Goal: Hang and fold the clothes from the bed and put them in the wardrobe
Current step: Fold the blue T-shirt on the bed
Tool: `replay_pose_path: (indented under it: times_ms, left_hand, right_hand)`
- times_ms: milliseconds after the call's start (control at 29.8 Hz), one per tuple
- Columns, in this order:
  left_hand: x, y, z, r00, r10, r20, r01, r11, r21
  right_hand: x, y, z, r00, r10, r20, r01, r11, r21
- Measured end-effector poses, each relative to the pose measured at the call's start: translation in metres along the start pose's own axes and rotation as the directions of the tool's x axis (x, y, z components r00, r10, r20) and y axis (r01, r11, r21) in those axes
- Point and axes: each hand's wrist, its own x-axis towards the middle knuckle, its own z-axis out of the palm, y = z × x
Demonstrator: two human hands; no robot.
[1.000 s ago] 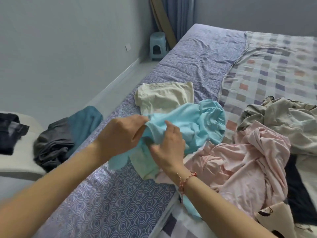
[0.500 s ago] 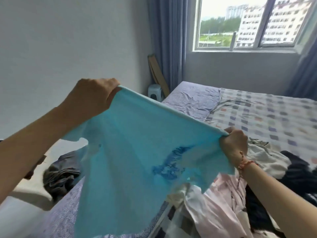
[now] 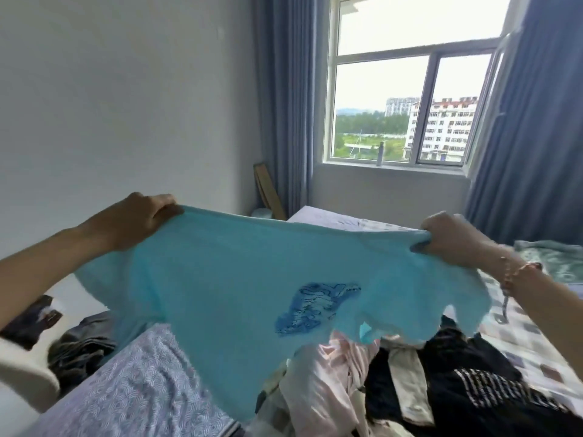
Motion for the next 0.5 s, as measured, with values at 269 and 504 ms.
replay_pose_path:
  times_ms: [269, 504]
  left_hand:
    - [0.015, 0.019, -0.046, 0.979, 0.195, 0.061, -0.199, 0.977, 0.073]
    - [0.103, 0.010, 0.012, 0.916, -0.129, 0.379, 0.007, 0.951, 0.308]
  right_hand:
    - [-0.002, 0.035, -0.121, 0.744, 0.022, 0.668, 0.039, 0.996, -0.076]
    - [0.081, 0.017, -0.099, 0.847, 0.083, 0.526, 0.005, 0.986, -0.164]
